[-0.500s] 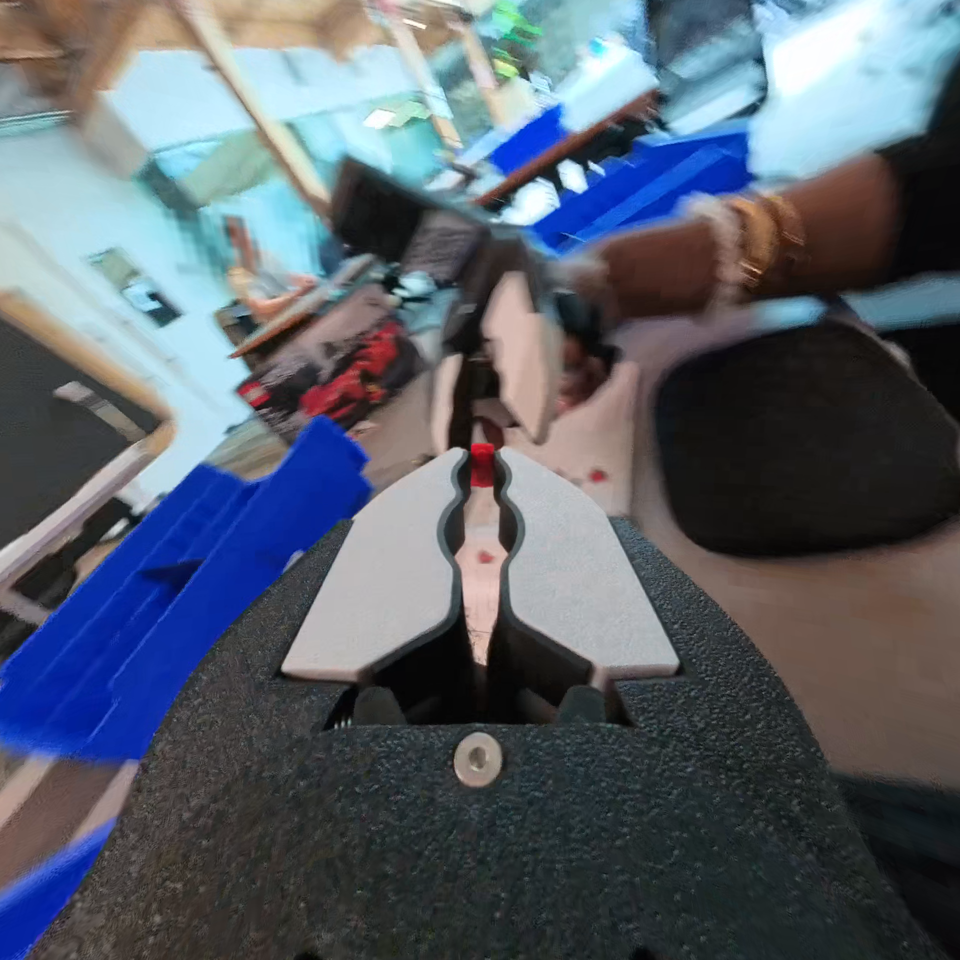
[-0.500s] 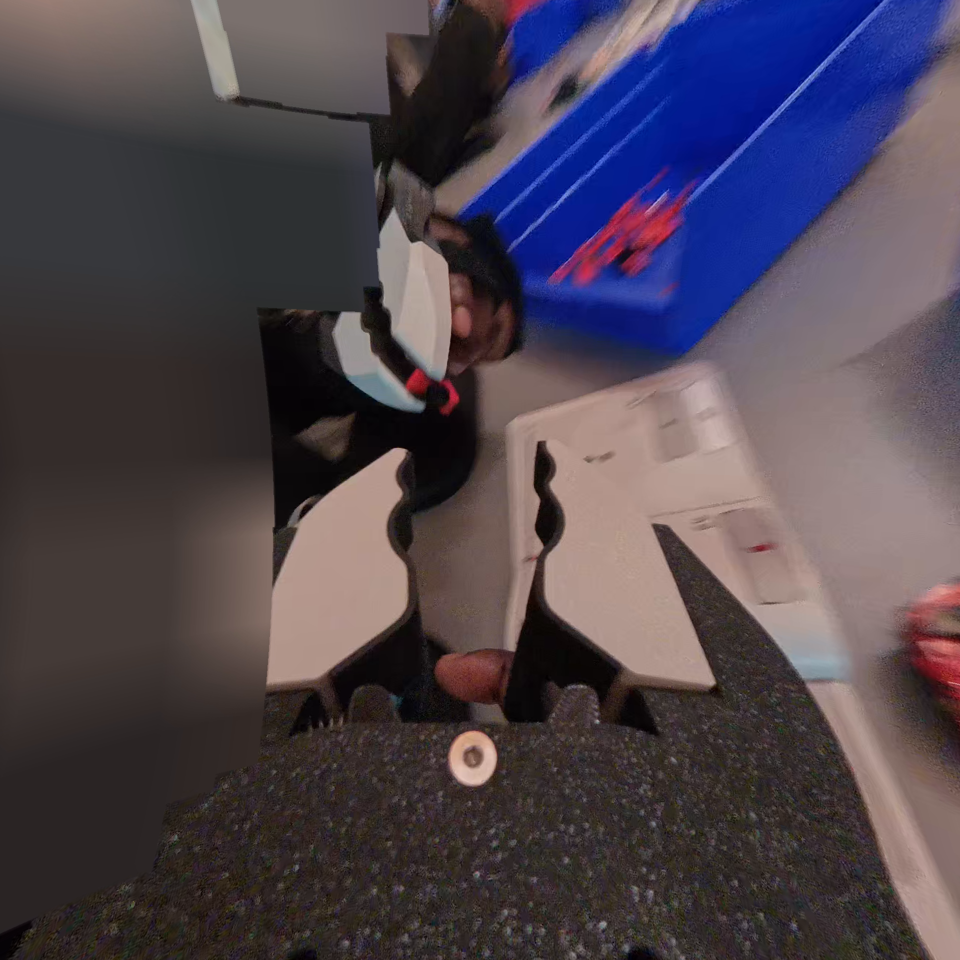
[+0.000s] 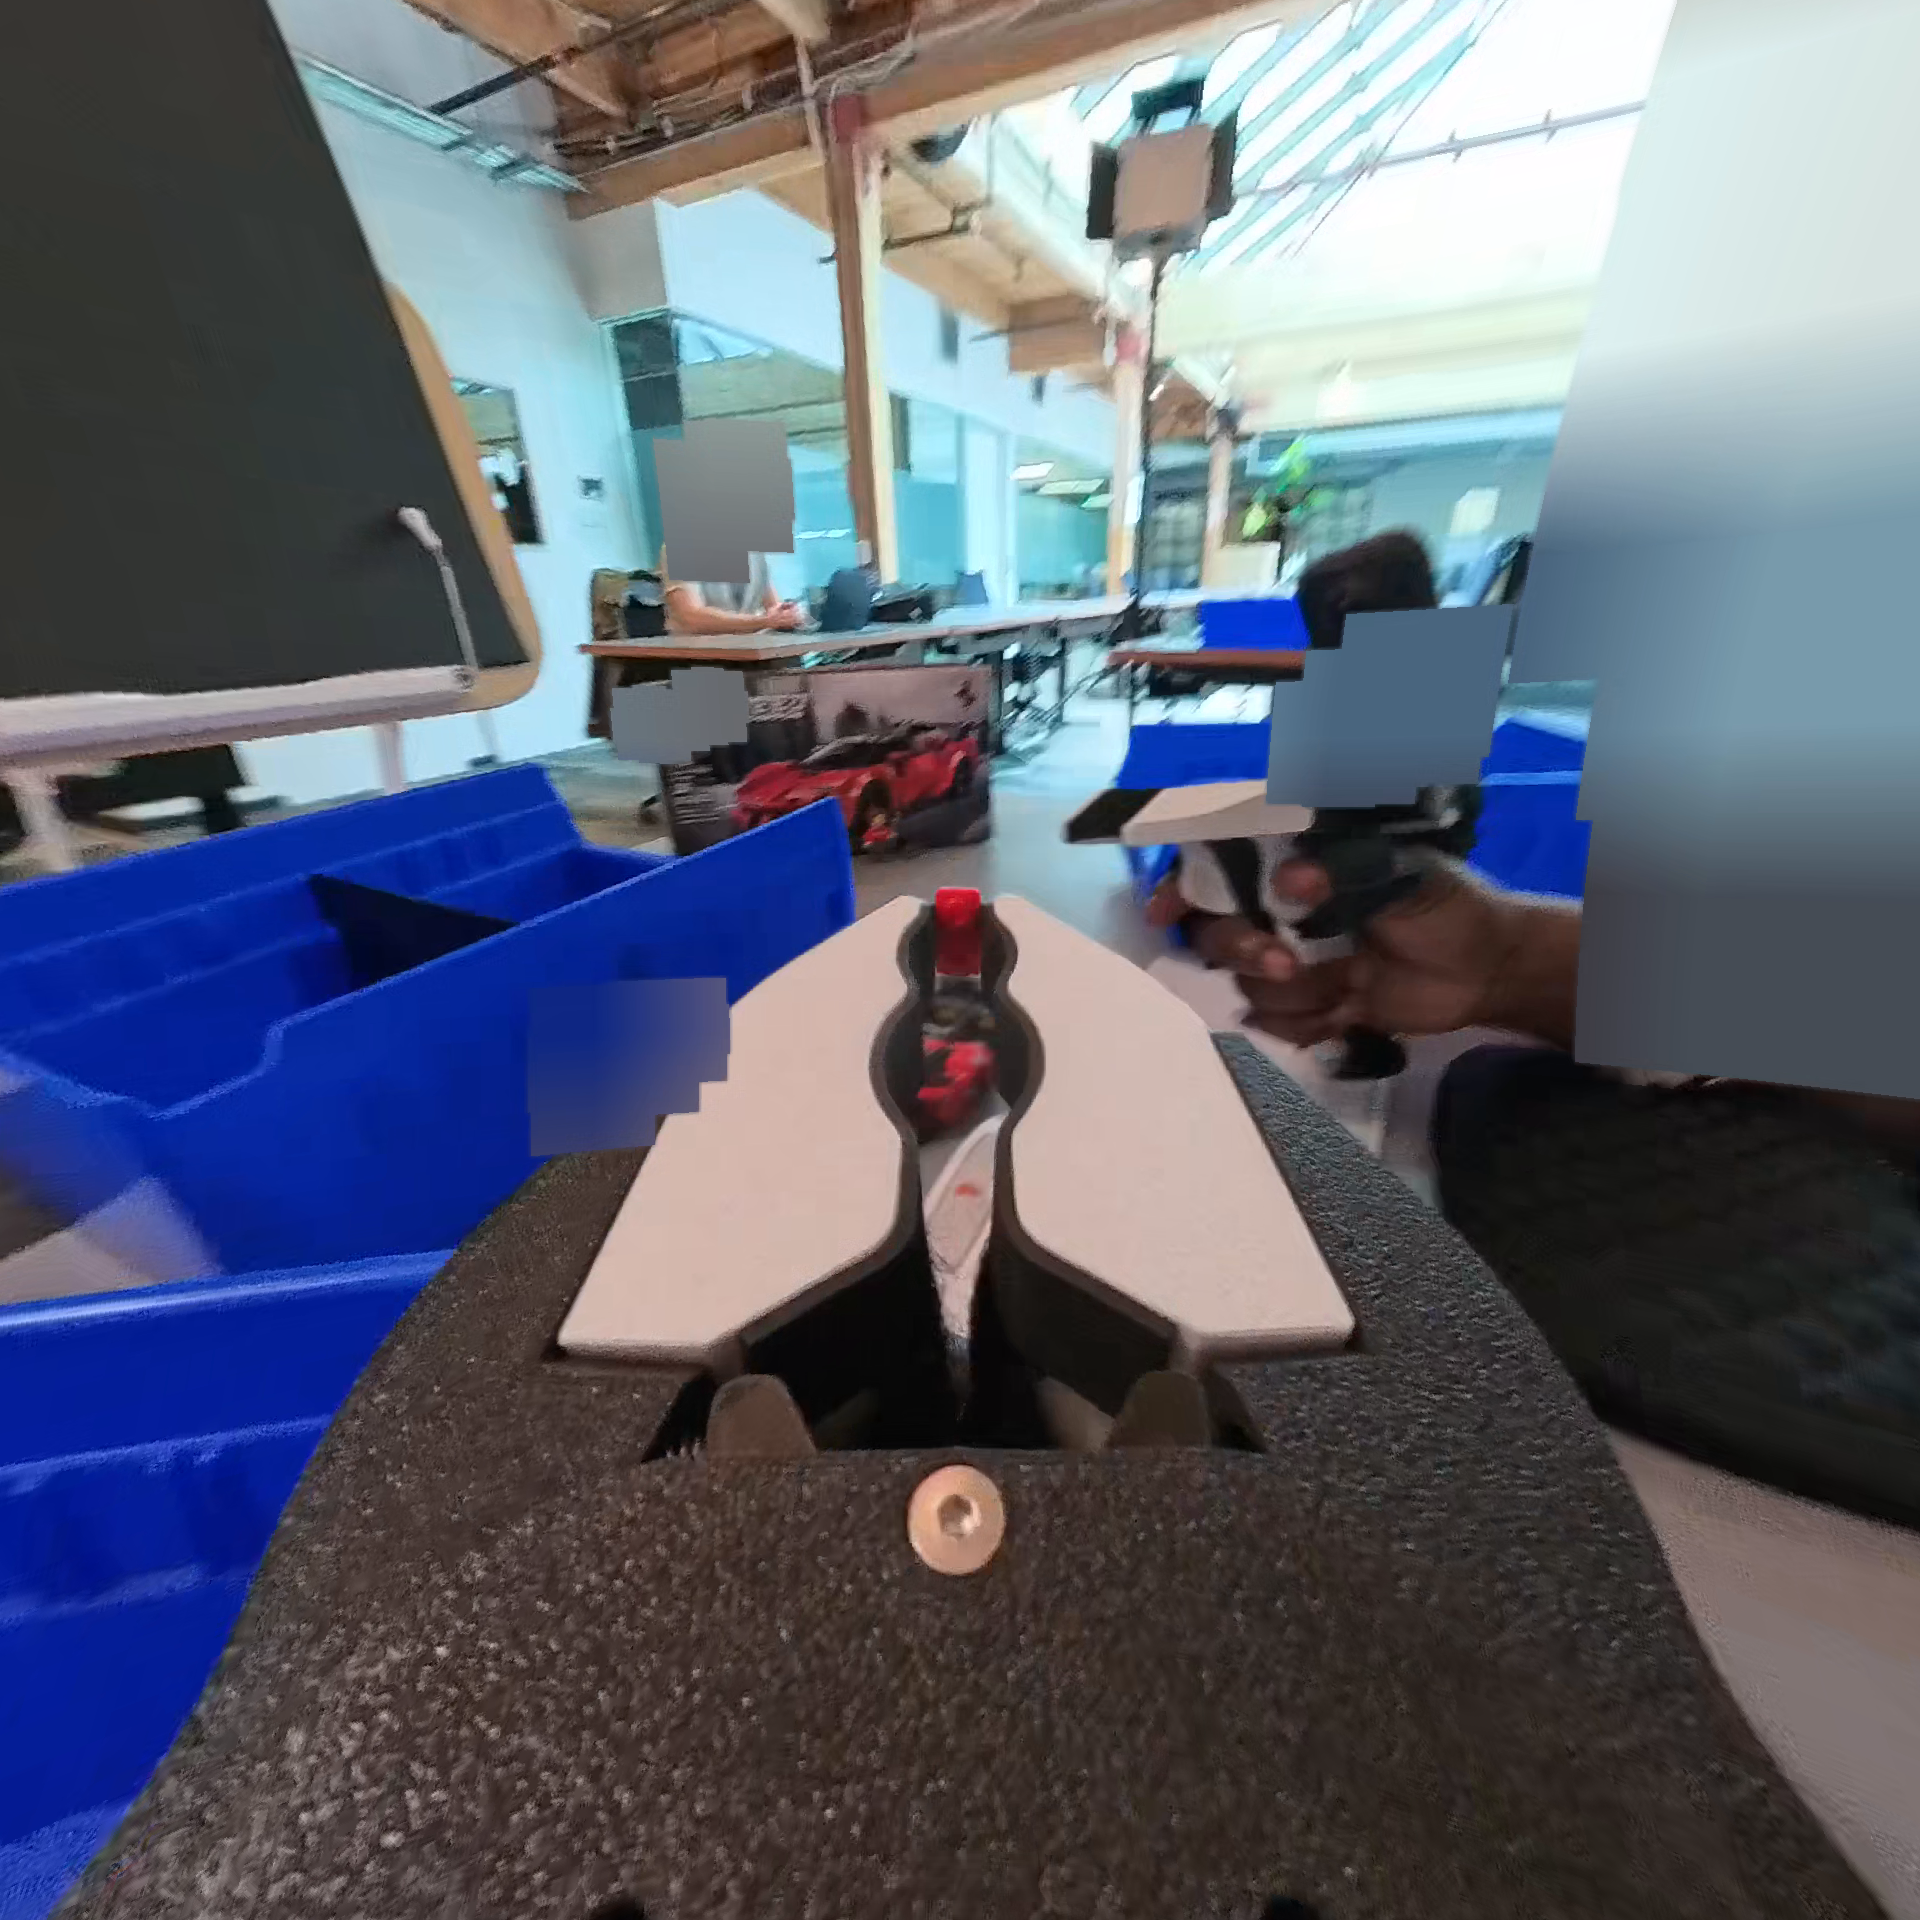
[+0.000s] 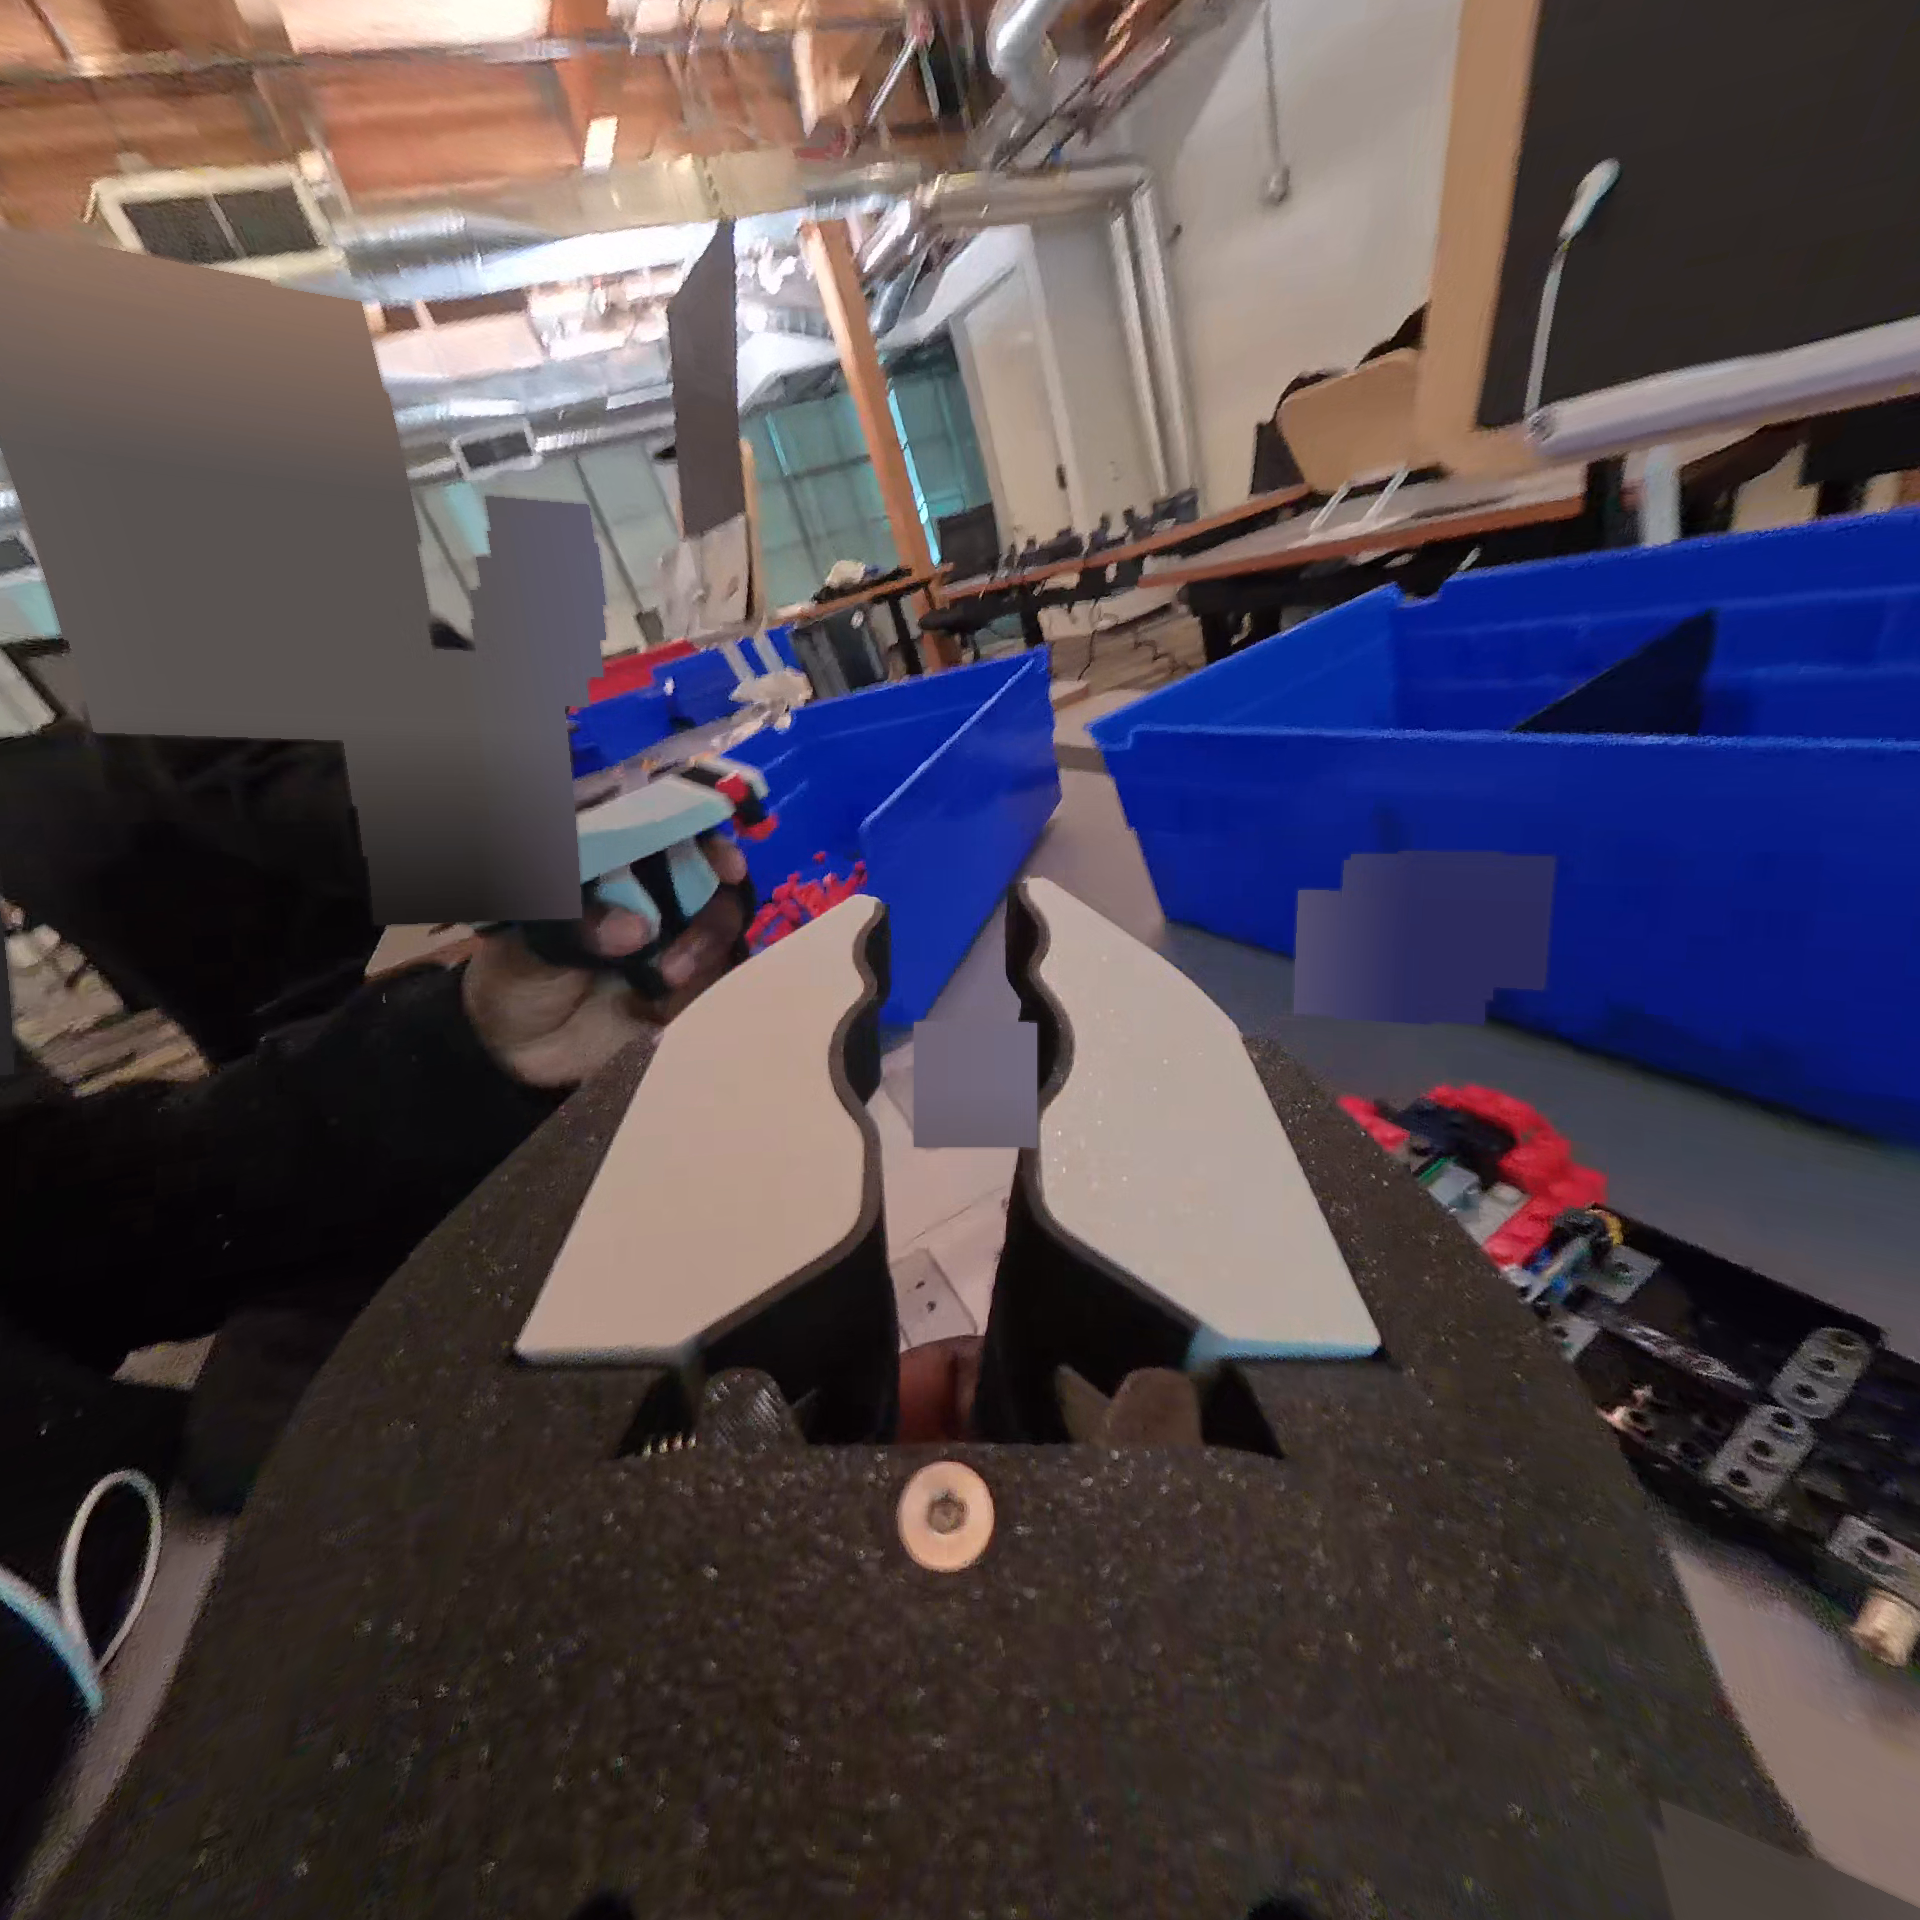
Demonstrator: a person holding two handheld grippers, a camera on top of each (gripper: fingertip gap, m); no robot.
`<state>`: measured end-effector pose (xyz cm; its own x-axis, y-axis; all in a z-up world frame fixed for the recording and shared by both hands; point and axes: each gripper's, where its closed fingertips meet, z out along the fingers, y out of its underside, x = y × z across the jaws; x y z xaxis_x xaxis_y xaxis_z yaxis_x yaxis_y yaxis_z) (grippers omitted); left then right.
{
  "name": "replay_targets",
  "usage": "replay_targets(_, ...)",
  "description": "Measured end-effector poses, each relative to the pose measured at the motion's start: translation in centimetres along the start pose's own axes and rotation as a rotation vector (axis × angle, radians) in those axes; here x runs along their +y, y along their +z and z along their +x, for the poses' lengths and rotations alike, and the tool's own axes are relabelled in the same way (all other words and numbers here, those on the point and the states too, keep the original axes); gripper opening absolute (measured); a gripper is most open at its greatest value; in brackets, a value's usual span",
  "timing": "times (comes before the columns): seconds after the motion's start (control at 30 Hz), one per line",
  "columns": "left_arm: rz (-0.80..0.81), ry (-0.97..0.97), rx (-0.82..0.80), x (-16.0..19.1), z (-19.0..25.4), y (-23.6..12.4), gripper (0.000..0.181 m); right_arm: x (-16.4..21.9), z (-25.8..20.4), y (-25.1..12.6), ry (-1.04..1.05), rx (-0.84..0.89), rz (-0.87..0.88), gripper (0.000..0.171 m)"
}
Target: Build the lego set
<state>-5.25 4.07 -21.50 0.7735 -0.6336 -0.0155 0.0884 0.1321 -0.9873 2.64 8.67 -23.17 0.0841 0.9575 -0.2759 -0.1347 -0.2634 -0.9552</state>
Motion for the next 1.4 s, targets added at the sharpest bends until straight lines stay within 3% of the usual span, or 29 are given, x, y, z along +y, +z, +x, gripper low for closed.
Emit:
replay_targets(0.1, -0.062, 0.109, -0.064, 0.5, -0.6, -0.3, 0.007, 2.3, -0.8, 0.8, -0.058, -0.037, -0.147, 0.022)
replay_targets(0.2, -0.048, 0.095, -0.058, 0.3, -0.5, -0.4, 0.007, 3.8, -0.7, 1.0, -0.170, -0.008, -0.242, 0.023)
replay_targets(0.5, -0.056, 0.084, -0.106, 0.2, -1.4, -0.7, 0.007, 5.3, 0.5, 0.8, -0.276, 0.070, -0.353, 0.021)
replay_targets(0.6, -0.088, 0.106, -0.111, 0.7, -1.3, -0.5, 0.007, 7.7, 0.4, 0.3, -0.229, 0.031, -0.523, 0.003)
replay_targets(0.83, -0.126, 0.153, -0.101, 1.2, -0.7, -0.2, 0.007, 12.8, 1.4, -1.8, -0.330, 0.083, -0.899, 0.000)
replay_targets(1.4, -0.269, 0.280, -0.064, 3.6, 0.4, 0.5, 0.007, 12.9, 1.2, -1.7, -0.336, 0.063, -0.883, 0.000)
